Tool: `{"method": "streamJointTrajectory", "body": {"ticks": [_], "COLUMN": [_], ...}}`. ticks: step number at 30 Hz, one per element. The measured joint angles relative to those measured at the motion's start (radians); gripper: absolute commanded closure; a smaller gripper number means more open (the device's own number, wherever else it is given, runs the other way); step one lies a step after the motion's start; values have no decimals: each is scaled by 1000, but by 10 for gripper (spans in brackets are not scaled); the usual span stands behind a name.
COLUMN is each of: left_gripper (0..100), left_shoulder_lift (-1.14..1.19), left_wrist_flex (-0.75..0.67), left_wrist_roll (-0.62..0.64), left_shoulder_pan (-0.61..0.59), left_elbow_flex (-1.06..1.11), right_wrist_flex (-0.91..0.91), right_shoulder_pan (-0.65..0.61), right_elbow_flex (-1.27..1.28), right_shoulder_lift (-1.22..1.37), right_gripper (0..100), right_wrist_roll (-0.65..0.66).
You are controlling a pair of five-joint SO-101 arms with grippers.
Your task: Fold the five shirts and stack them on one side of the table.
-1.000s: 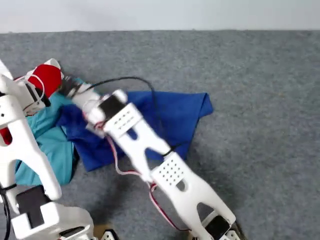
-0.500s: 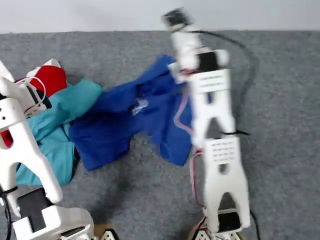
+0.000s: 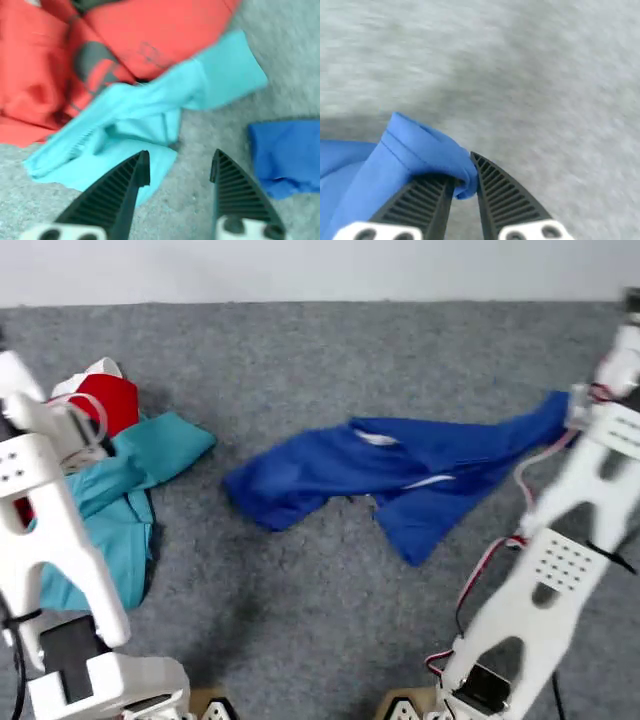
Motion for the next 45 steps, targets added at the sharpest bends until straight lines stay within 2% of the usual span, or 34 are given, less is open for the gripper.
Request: {"method": "streamJointTrajectory", "body": {"ticks": [3,6,14,21,28,30,37,45], "left_gripper": [798,798,797,797,797,797,797,799], "left_shoulder_lift": [0,0,0,104,414,494,643,773], "left_wrist_flex": [-11,-63,-331,-549,-603,-606,-479,-450], "left_wrist_roll": [-58,-84,-87,-87,-81,-40,18,21], "left_shoulder_pan": [143,334,858,1137,1177,1183,1183,1237], "left_elbow_flex": [72,163,341,414,253,172,-69,-153], "right_wrist_flex": [0,0,0,0,0,0,0,0], "right_shoulder_pan": [46,58,64,64,64,64,64,64], "right_elbow_flex": [35,92,207,253,255,255,255,255], "right_shoulder_lift": [0,0,0,0,0,0,0,0], "right_gripper": [989,989,989,989,989,989,989,989], "right_wrist_roll": [0,0,0,0,0,0,0,0]}}
